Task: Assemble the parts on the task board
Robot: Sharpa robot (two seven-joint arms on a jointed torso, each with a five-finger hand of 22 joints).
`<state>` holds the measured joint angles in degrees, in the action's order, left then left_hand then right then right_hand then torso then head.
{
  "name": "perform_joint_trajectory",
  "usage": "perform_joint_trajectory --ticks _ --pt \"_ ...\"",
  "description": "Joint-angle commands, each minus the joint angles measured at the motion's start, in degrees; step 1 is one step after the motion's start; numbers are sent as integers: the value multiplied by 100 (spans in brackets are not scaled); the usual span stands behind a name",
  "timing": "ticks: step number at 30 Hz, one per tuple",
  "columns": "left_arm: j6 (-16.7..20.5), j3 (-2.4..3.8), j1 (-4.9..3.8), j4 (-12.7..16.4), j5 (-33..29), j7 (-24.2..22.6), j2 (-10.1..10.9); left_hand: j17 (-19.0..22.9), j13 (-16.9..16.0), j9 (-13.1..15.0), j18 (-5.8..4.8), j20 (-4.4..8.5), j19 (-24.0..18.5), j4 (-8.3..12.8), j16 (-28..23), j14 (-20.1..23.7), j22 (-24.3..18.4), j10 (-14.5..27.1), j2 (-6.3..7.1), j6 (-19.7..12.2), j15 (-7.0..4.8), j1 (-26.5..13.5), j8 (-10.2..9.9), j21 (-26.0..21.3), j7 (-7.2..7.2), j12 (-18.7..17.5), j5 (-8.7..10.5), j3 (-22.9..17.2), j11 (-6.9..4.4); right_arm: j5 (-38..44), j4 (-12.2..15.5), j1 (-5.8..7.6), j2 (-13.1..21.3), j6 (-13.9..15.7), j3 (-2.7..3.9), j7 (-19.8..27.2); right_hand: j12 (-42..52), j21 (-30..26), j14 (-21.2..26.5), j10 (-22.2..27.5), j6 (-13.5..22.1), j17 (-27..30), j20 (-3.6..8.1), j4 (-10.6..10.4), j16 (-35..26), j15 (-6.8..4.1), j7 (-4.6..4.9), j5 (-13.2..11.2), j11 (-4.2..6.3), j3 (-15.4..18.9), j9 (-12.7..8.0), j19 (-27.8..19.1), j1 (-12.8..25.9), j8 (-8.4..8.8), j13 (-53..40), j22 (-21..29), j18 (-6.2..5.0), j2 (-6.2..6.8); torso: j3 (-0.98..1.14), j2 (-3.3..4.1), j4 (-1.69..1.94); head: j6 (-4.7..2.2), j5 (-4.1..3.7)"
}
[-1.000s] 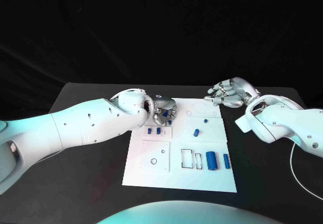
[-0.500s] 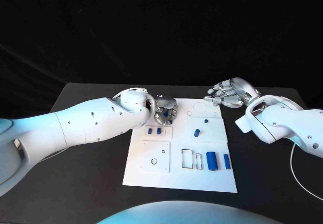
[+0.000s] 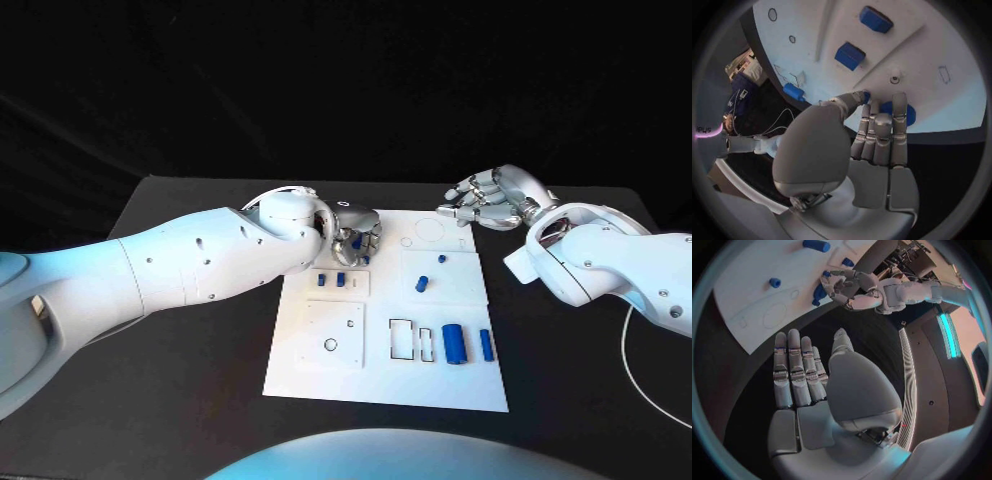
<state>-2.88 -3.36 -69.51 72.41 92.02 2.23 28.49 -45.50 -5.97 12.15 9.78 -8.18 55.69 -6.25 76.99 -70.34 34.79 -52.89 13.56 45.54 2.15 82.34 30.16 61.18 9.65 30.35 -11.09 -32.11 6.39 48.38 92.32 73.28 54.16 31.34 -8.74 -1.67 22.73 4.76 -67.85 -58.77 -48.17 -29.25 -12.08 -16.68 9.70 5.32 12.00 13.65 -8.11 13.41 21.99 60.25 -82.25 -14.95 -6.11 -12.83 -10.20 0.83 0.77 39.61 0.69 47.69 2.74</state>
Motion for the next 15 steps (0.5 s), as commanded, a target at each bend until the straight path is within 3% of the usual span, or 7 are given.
perform_joint_trajectory --ticks 1,8,15 --pt "-197 -15 18 0 -60 -31 -14 12 9 -10 82 17 -21 12 39 -36 14 -58 -69 75 7 -14 -18 41 3 -26 28 -53 -11 19 3 -2 -7 -37 1 36 -39 -28 36 4 -19 5 -11 -5 -32 14 31 0 -33 44 -5 -41 65 26 5 9 -30 -14 -1 -2 0 0 1" --pt "-223 -16 18 2 -69 -5 0 -127 17 -12 79 51 -5 128 175 -175 127 -298 -242 340 -64 39 -5 192 -65 -60 48 -227 -92 19 0 -2 1 -35 1 40 -39 -28 36 4 -19 5 -11 -5 -32 14 31 0 -33 44 -5 -41 65 26 5 9 -30 -14 1 1 -2 7 2" --pt "-132 -16 18 4 -70 -27 6 -370 -11 31 9 112 260 256 310 -394 565 -562 -374 615 -146 54 37 497 -136 -68 62 -309 -184 18 -1 -2 0 -34 1 42 -39 -28 36 4 -19 5 -11 -5 -32 14 31 0 -33 44 -5 -41 65 26 5 9 -30 -14 2 -1 1 4 4"
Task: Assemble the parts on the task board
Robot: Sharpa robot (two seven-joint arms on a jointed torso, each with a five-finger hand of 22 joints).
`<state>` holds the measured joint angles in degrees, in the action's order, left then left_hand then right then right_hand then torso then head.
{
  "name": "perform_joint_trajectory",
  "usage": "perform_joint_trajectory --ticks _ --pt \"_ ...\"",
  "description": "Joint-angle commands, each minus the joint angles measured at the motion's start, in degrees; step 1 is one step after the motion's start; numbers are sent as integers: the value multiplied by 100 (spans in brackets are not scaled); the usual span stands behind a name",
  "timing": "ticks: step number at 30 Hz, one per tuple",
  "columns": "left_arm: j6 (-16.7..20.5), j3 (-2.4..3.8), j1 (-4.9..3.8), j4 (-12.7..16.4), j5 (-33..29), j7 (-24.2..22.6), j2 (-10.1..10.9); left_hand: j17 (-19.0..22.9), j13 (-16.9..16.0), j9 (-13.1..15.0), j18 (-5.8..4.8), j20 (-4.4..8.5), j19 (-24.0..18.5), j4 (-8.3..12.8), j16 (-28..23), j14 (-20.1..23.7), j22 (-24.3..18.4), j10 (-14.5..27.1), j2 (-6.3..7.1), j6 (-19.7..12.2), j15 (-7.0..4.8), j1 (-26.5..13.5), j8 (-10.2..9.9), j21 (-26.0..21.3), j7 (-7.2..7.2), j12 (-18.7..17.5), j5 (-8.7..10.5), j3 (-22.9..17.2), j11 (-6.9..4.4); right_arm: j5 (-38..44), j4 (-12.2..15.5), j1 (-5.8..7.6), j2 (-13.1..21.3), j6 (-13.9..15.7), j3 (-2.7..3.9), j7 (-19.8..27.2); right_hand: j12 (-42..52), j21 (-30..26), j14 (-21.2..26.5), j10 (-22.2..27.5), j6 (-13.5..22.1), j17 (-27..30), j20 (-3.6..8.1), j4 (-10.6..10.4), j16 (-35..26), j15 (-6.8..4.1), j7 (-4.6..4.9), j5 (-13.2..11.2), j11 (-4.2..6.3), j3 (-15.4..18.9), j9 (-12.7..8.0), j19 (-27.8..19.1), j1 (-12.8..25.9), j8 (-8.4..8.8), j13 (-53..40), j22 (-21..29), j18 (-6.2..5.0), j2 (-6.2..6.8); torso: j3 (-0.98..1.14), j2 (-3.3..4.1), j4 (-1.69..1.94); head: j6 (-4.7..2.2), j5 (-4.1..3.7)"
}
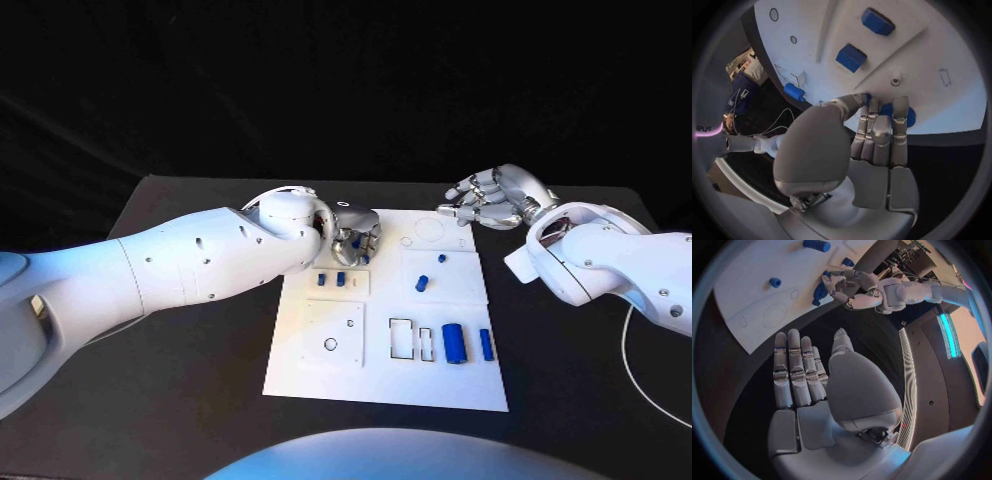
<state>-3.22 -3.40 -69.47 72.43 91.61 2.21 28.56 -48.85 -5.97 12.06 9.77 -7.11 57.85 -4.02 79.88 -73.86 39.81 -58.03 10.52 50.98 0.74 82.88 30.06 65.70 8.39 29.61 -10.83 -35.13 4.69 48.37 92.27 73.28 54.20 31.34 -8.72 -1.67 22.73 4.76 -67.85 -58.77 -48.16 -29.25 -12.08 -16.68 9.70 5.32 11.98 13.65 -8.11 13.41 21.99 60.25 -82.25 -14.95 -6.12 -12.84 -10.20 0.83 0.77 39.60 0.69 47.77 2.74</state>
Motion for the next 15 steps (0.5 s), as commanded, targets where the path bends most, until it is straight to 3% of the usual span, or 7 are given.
perform_joint_trajectory --ticks 1,15 --pt "-79 -12 14 1 -30 -31 -1 -76 -14 48 -5 18 97 50 40 -80 146 -90 -87 111 -17 -10 48 99 -20 -6 34 -20 -28 19 4 -2 -4 -34 -1 42 -39 -28 37 4 -19 5 -11 -6 -32 14 33 1 -33 44 -5 -41 65 26 5 9 -30 -15 2 -2 0 -1 6" --pt "438 2 29 84 -169 -160 93 -160 10 58 -25 41 158 120 84 -183 250 -169 -51 159 -25 -120 -51 194 -17 -185 25 -59 -23 19 -9 -3 -16 -29 -1 49 -42 -32 39 6 -23 12 -13 -3 -39 16 34 0 -34 47 -8 -43 85 34 18 17 -30 -16 2 -1 -5 -40 18"
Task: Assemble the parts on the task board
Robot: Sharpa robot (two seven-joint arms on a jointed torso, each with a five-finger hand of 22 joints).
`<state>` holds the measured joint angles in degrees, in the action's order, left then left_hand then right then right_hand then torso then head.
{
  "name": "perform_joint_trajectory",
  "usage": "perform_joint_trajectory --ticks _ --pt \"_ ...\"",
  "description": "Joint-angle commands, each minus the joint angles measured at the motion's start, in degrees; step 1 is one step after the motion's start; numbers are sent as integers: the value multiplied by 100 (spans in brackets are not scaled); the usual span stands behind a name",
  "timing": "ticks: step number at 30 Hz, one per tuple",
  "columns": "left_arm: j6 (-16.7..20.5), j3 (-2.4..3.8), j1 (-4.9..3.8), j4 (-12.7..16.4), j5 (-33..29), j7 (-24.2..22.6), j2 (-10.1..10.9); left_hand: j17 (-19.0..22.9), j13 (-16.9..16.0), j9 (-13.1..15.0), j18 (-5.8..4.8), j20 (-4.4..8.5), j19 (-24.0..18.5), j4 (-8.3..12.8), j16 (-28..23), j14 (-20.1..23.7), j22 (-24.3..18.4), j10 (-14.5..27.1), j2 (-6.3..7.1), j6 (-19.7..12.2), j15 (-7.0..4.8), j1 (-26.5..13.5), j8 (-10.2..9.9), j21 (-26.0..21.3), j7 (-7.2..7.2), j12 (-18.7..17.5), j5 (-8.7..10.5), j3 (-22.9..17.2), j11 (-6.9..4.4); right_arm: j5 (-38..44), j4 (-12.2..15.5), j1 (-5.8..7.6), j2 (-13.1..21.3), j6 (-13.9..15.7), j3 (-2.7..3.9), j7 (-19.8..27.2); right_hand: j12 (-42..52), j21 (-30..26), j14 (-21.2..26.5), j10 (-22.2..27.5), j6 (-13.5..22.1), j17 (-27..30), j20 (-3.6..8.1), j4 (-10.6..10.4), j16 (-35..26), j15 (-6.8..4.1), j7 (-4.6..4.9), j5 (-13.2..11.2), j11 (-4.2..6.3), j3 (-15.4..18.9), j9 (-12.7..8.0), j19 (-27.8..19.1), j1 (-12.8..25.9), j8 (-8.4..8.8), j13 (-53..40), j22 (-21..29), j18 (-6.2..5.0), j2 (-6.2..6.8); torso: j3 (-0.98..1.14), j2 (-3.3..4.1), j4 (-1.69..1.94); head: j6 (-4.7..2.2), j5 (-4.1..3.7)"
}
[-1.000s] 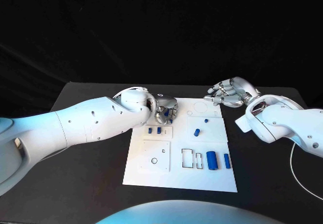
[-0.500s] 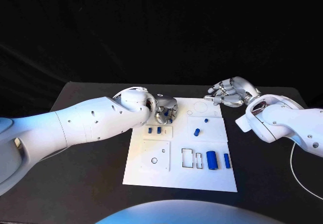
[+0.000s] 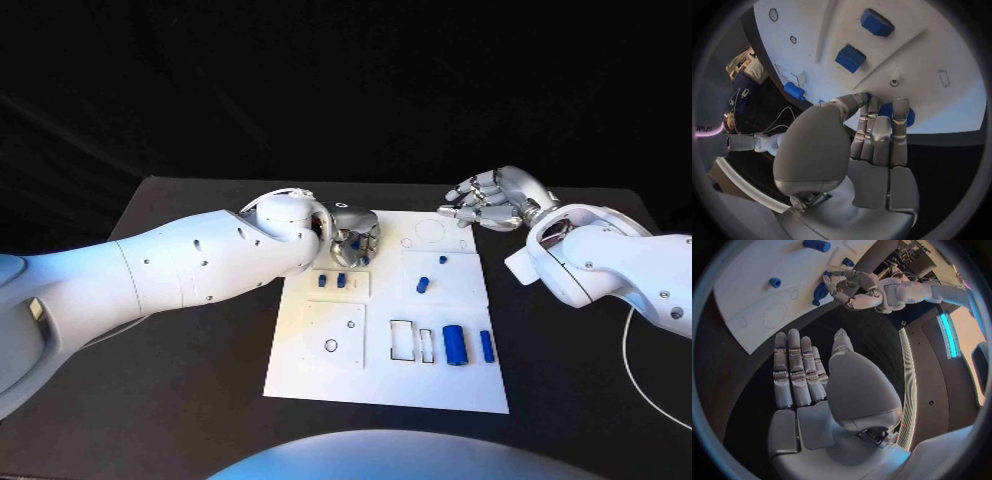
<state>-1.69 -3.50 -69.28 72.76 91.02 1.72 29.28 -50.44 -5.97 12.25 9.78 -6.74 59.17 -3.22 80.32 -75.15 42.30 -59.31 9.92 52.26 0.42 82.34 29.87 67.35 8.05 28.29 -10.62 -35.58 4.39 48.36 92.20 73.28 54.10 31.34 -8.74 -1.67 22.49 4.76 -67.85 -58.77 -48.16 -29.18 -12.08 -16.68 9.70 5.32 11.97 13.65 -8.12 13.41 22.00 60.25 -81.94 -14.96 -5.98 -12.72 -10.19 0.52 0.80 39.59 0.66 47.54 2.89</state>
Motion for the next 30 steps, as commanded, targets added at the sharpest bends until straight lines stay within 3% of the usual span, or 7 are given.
perform_joint_trajectory --ticks 1,7,19,30 --pt "328 21 14 78 -130 -120 42 -6 12 39 -28 4 31 42 42 -59 9 -42 15 32 9 -75 -39 33 18 -67 3 -13 10 20 -4 -3 -6 -28 2 50 -18 -32 39 6 -24 5 -13 -3 -40 16 35 0 -34 47 -8 -43 54 34 5 5 -30 15 -2 1 -2 -19 2" --pt "479 75 22 282 -250 -132 204 9 23 41 -28 -4 29 38 42 -67 8 -62 48 43 19 -141 -77 37 25 -137 1 -3 20 20 -14 -3 2 -24 2 54 -18 -32 39 6 -24 5 -13 -3 -40 16 35 0 -34 47 -8 -43 54 34 5 5 -30 15 -1 -4 0 -41 -7" --pt "555 320 24 853 -454 -28 725 25 39 45 -29 -15 28 22 43 -73 11 -86 87 55 30 -225 -127 37 28 -230 0 8 30 12 -36 -3 14 -24 2 61 -19 -34 42 7 -26 8 -14 -2 -44 17 35 0 -34 47 -10 -45 61 38 12 9 -30 14 0 -15 14 -63 11" --pt "367 353 43 840 -531 91 984 49 41 48 -30 -18 30 16 39 -69 13 -104 103 66 31 -251 -140 37 25 -256 2 15 29 7 -54 -4 22 -29 2 62 -19 -34 42 7 -26 8 -14 -2 -44 17 35 0 -34 47 -10 -45 61 38 12 9 -30 14 -5 -6 10 -82 41"
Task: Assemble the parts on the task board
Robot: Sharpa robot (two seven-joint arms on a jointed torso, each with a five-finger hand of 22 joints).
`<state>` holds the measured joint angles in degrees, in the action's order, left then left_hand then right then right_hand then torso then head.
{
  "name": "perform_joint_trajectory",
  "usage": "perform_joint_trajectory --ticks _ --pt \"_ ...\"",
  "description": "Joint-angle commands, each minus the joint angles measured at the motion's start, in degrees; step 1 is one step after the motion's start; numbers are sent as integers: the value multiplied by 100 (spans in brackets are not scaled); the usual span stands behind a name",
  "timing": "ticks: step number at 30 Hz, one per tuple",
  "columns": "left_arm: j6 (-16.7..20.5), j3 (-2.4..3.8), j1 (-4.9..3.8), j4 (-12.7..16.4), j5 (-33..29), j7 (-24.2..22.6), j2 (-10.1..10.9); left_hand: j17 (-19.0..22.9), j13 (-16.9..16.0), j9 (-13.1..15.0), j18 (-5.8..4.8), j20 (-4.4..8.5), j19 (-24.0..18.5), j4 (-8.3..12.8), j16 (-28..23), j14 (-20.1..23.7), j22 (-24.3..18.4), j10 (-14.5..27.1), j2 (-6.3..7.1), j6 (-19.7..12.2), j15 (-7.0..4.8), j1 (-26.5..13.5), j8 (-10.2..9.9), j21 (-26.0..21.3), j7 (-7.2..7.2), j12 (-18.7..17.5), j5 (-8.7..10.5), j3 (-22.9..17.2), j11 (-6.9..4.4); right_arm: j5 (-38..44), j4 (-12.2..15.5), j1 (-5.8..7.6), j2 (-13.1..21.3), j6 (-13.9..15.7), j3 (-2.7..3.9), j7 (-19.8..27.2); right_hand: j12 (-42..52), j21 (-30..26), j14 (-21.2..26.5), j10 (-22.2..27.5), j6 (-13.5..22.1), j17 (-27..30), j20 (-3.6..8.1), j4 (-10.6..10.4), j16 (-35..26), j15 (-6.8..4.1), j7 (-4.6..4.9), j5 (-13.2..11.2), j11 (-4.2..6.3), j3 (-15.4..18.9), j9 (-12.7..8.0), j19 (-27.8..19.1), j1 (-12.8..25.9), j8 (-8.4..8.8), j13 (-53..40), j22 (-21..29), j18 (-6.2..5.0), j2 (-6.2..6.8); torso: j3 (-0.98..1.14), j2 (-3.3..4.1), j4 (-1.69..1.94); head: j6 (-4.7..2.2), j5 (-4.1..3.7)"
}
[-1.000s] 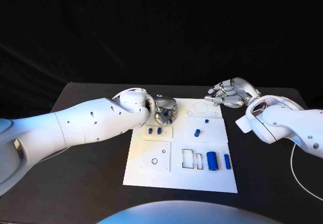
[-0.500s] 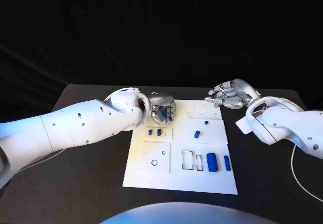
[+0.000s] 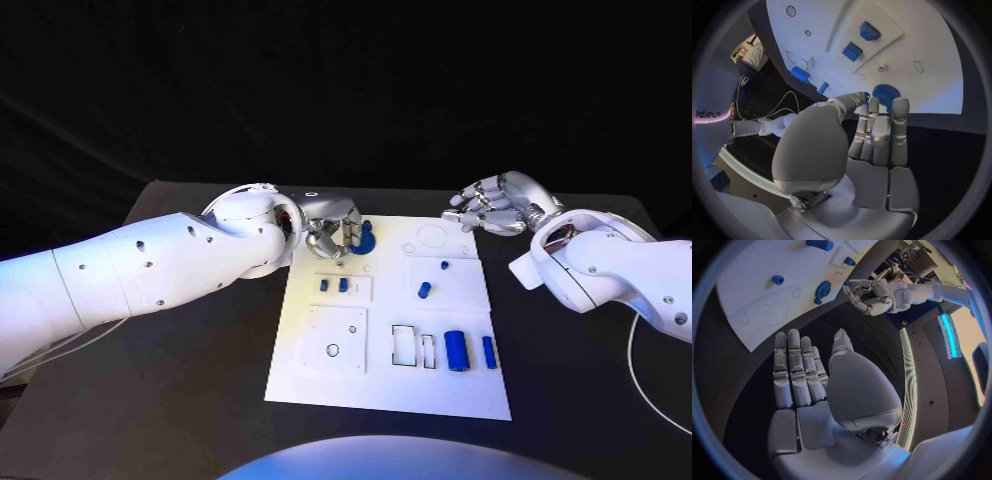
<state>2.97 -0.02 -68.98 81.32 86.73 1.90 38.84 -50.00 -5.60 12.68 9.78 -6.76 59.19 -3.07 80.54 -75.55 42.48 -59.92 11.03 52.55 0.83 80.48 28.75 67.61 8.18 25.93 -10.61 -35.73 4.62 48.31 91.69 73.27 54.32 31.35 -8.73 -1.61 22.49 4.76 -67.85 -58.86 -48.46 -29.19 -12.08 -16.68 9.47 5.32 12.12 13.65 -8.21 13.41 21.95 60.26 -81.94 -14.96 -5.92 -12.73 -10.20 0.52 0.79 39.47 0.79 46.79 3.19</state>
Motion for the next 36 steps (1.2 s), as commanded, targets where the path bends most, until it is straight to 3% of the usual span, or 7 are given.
perform_joint_trajectory --ticks 1,16,36 --pt "-123 5 18 -22 -105 81 47 5 5 4 -30 -16 29 1 17 -29 -5 -43 -8 37 -11 -65 -28 11 13 -20 1 30 7 12 -3 -3 1 -30 1 56 -19 -34 42 16 4 9 -14 -2 -21 17 20 0 -26 47 -5 -45 61 38 6 10 -30 13 -4 6 -3 -6 12" --pt "-405 -20 78 -109 -85 153 132 74 7 8 -30 -18 26 2 2 -6 -6 -61 1 49 -12 -77 -42 7 5 -50 3 28 1 11 -2 -6 -1 -28 1 62 -21 -38 46 17 0 17 -16 1 -30 20 21 1 -28 46 -8 -48 72 46 20 18 -30 10 -4 19 -11 0 27" --pt "-494 -36 103 -144 -165 102 109 136 10 10 -25 -19 6 7 -15 17 -33 -74 14 53 -13 -86 -59 -9 6 -78 7 30 3 11 6 -7 1 -21 1 67 -22 -39 47 17 -1 19 -17 1 -32 20 22 1 -28 46 -9 -49 75 49 24 21 -30 9 0 14 -11 18 24"
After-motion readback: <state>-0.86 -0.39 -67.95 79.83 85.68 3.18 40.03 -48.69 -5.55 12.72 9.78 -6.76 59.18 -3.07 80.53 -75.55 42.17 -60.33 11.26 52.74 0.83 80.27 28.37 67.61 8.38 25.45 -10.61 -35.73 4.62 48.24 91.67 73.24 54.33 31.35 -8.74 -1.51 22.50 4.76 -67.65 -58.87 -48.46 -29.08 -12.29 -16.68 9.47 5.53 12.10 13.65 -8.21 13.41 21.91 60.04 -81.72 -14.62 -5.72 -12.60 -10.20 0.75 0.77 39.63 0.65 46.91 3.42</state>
